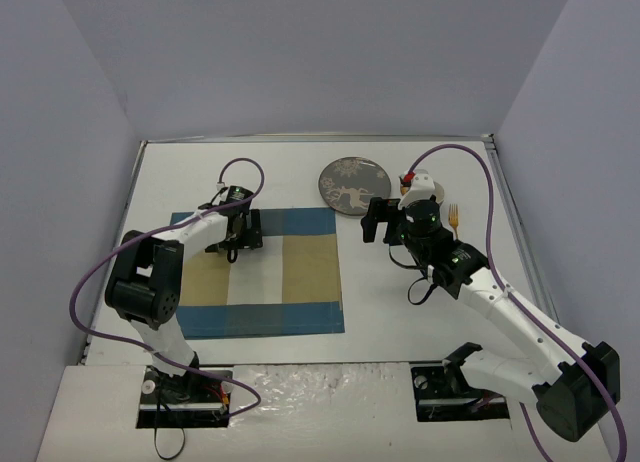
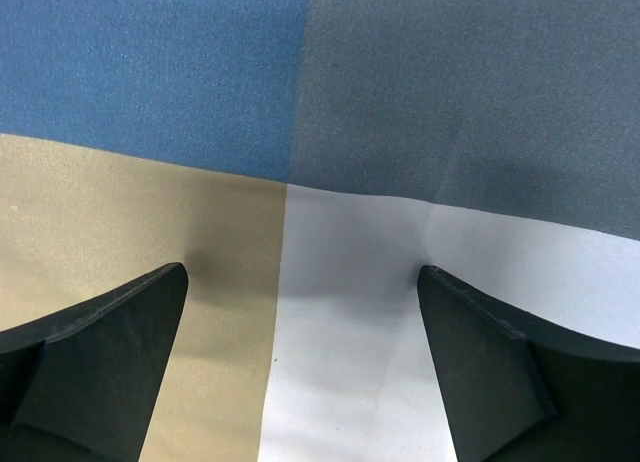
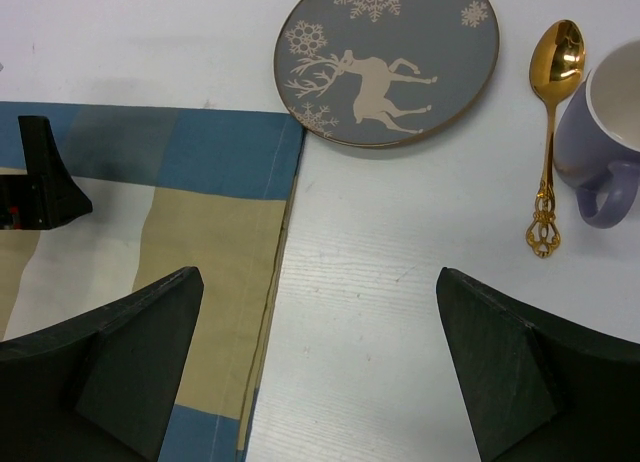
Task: Set the dinner table for one person
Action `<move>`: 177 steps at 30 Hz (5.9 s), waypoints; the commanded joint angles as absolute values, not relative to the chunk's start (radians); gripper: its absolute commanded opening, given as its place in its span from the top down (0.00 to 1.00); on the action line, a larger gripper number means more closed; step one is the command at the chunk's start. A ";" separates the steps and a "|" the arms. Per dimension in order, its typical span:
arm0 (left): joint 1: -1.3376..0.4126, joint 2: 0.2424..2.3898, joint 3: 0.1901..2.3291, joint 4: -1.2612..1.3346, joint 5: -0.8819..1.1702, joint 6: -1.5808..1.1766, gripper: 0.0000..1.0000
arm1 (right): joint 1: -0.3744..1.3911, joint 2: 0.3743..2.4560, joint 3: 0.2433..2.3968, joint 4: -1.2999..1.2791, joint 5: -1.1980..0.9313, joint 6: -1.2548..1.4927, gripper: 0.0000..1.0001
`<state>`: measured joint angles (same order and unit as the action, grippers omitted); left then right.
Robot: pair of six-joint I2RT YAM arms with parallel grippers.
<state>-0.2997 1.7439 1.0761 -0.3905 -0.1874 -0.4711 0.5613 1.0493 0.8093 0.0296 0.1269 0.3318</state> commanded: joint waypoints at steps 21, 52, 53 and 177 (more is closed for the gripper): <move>-0.109 1.293 0.886 -0.568 -0.210 -0.542 0.03 | 0.825 1.408 0.825 0.101 -0.131 0.355 0.68; -0.005 1.692 1.025 -0.500 -0.214 -0.540 0.06 | 0.885 1.615 0.729 0.005 -0.276 0.393 0.79; -0.005 1.690 1.026 -0.504 -0.218 -0.542 0.06 | 0.886 1.614 0.730 0.005 -0.274 0.393 0.79; -0.195 0.724 0.853 -0.537 -0.217 -0.224 0.03 | 0.418 1.820 1.030 1.166 -0.479 1.259 1.00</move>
<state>-0.1909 0.7246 0.7963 -0.5716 -0.1892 -0.2363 0.3830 1.8626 0.8748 0.9579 -0.1637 1.2479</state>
